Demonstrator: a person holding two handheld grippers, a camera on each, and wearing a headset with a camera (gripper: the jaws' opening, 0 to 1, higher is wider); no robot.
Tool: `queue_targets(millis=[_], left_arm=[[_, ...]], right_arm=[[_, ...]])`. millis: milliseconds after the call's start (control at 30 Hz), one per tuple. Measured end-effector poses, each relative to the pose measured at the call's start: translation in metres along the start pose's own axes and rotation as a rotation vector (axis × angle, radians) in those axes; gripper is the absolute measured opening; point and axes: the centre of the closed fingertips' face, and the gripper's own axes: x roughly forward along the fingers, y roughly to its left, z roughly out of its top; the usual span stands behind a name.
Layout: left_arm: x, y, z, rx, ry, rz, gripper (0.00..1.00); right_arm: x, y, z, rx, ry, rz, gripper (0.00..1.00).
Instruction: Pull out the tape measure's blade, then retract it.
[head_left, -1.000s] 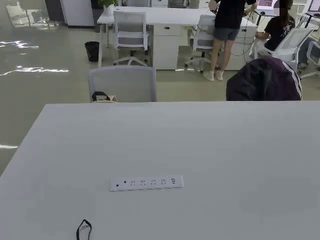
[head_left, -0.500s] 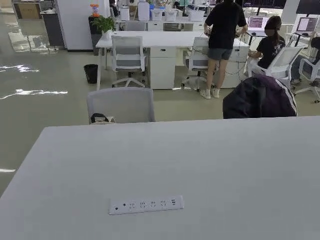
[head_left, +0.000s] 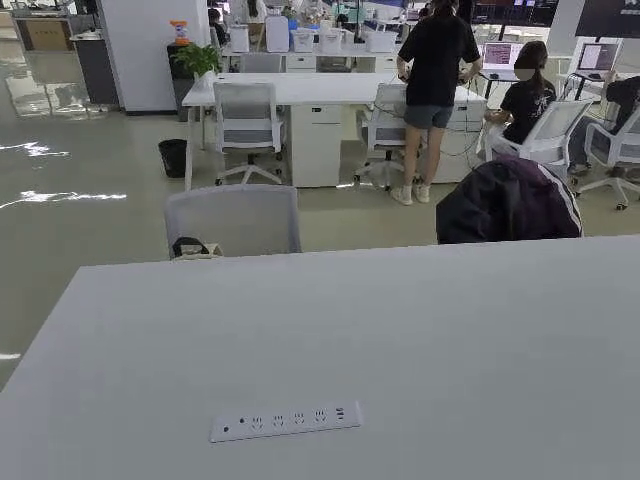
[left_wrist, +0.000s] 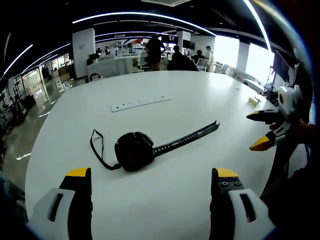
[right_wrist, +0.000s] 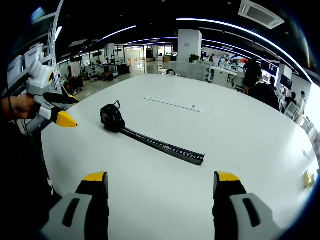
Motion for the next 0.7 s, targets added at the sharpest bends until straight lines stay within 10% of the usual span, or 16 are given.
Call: queue_targets(millis=[267,700], left_arm=[[0.014,-0.004,-0.002,-0.046,0.024,0.01,0.99],[0.039,0.022,-0.002,-0.149,0.004,0.099,0.99]], right_arm=[[0.001,-0.003,-0.003,-0.014,0.012,0.019,0.87],[0.011,-0.009,-0.005,-0.035,0.009,0.051,0.87]])
